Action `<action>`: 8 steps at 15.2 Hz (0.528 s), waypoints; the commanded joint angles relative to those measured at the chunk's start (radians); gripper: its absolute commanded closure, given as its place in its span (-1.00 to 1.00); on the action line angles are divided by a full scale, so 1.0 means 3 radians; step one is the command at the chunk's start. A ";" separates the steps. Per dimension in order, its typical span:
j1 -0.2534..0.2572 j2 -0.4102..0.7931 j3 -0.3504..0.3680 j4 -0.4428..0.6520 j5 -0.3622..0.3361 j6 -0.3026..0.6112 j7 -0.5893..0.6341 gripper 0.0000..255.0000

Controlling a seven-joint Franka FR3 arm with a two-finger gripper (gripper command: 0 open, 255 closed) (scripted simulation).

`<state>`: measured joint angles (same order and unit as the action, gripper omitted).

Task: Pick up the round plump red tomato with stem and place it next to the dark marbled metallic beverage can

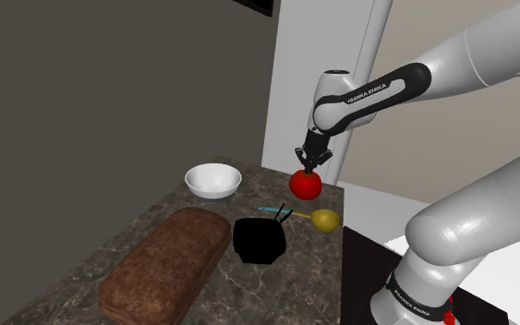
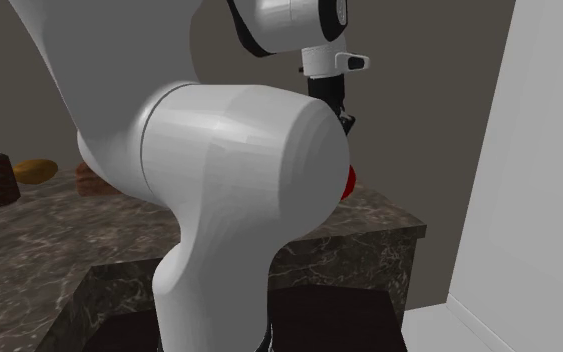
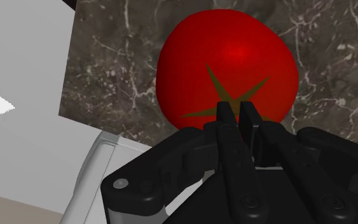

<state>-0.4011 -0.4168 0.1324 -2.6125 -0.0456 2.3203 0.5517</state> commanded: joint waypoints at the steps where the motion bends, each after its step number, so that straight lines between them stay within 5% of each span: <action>1: 0.0003 -0.0040 -0.0007 0.0052 0.0007 -0.0092 -0.0013 1.00; 8: 0.0014 -0.0184 -0.0027 0.0264 0.0030 -0.0447 -0.0053 1.00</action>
<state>-0.3968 -0.4649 0.1263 -2.5436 -0.0372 2.2037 0.5391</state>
